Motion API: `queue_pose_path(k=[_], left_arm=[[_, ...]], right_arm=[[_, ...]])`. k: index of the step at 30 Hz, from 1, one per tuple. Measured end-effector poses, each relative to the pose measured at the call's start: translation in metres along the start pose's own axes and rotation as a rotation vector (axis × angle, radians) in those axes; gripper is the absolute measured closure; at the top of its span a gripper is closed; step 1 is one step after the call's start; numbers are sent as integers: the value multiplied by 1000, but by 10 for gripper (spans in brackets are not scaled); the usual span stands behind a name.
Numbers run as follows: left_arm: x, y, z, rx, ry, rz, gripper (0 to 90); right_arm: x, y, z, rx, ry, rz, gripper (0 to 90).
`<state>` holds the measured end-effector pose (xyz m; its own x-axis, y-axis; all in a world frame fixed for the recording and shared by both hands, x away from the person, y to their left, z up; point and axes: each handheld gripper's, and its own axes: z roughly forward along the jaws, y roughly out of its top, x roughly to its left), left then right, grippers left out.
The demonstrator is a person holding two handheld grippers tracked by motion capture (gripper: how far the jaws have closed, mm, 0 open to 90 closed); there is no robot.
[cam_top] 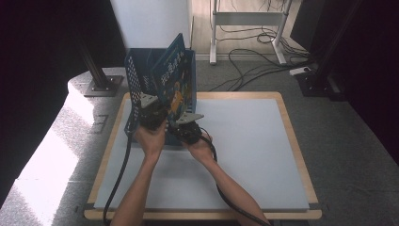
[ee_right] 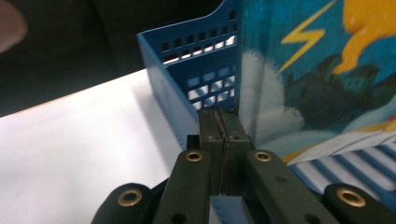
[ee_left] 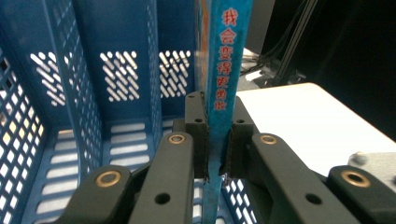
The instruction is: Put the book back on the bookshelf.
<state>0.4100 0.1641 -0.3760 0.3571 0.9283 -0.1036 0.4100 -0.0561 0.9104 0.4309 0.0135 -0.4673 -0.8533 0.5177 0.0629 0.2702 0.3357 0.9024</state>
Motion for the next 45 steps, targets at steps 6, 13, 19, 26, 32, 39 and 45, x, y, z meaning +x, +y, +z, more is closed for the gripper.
queue_pose_path(k=[6, 13, 19, 26, 32, 39, 45], left_arm=[[13, -18, 15, 49, 10, -35, 834], [15, -27, 19, 53, -8, -49, 834], [15, -35, 17, 76, -22, -21, 830], [22, -43, 15, 115, -45, -18, 811], [21, -44, 15, 115, -31, 15, 771], [21, -42, 5, 125, -6, 85, 448], [27, -42, -7, 129, -114, 58, 262]], right_arm=[[-8, -4, -7, -8, -60, 29, 826], [-29, -16, -24, -27, -63, 104, 828], [-31, -21, -38, -26, -39, 96, 796], [-30, -20, -50, -21, -27, 74, 722], [-31, -22, -58, -8, -30, 42, 632], [-29, -22, -64, -5, 6, 25, 526], [-26, -23, -69, 9, 15, 18, 432]])
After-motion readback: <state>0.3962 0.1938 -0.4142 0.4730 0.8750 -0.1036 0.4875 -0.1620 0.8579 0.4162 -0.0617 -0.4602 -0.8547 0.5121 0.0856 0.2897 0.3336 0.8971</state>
